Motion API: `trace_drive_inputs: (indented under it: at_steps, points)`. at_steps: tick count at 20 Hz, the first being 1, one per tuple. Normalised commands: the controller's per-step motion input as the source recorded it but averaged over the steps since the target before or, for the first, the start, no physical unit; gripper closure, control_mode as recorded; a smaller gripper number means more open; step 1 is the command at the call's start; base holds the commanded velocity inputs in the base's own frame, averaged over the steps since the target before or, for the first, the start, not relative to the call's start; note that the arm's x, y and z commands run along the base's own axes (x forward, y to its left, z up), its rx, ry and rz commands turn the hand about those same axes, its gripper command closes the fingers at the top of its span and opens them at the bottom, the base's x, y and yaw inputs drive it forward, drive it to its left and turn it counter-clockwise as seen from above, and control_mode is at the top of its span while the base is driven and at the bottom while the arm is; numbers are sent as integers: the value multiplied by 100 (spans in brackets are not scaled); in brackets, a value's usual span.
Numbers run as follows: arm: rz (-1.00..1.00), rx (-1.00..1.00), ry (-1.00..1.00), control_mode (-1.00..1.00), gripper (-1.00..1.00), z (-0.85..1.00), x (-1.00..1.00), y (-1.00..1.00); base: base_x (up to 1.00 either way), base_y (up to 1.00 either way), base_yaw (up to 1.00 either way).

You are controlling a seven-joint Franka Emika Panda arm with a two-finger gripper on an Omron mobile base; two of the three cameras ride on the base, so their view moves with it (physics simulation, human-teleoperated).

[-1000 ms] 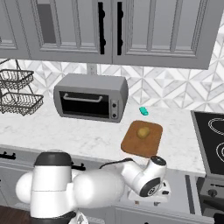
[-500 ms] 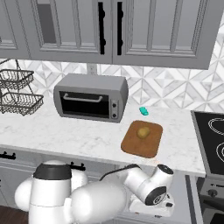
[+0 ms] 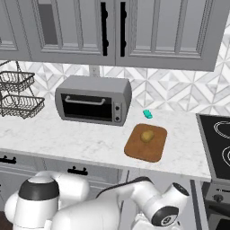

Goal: Place the appropriate cutting tool for cutting the potato skin on the cutting board.

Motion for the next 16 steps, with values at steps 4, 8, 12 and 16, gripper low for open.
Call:
trace_drive_inputs:
  at_steps: [4, 8, 12, 16]
  points:
    - [-16, 0, 3, -100, -100, 62, 58, -24, 0, 0, 0]
    - [-17, -1, 0, -100, -100, 23, 71, -20, 0, 0, 0]
    - [-19, -7, 0, -100, -100, -14, 34, -9, 0, 0, 0]
    - [-27, -9, 0, -100, -100, -35, 32, 0, 0, 0, 0]
